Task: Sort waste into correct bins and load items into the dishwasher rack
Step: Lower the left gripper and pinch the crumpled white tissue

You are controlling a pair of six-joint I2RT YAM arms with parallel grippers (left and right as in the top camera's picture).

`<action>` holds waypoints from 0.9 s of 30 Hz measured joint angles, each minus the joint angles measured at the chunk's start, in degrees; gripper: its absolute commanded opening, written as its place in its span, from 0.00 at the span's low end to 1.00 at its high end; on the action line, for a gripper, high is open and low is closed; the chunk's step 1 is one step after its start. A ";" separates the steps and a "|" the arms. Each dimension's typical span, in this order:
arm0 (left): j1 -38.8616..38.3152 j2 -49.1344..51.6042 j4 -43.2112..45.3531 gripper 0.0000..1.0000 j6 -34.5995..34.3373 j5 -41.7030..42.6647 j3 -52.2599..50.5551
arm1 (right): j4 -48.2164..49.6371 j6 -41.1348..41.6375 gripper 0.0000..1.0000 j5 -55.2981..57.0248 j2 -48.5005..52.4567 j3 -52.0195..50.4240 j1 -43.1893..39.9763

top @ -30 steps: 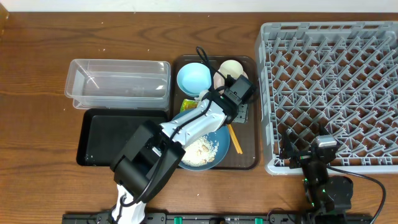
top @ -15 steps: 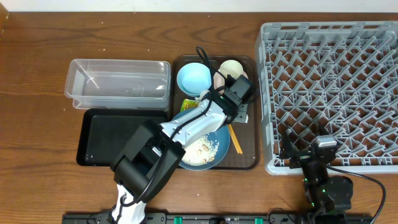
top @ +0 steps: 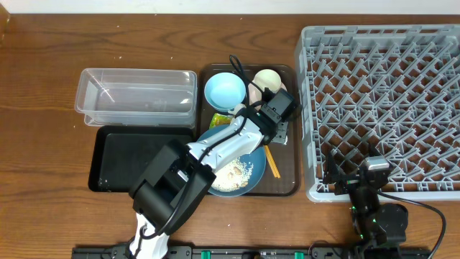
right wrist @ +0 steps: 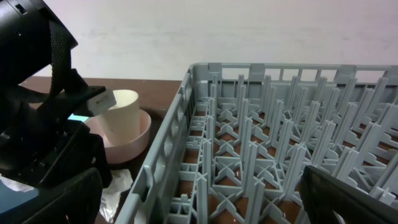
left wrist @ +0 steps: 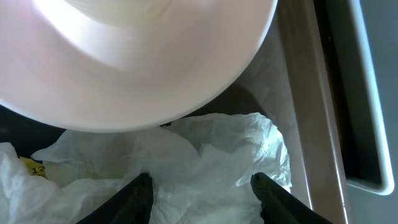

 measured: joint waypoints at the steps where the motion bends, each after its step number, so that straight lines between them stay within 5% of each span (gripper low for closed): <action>1: 0.00 0.00 0.09 0.54 -0.48 0.00 0.00 | -0.02 0.00 0.99 0.00 0.00 0.00 0.00; 12: -0.11 0.00 0.28 0.54 -7.82 0.00 0.00 | 0.00 0.00 0.99 0.00 0.00 0.00 0.00; 27: -4.94 0.22 0.13 0.54 -9.51 0.04 0.00 | -0.02 0.00 0.99 0.00 0.00 0.00 0.00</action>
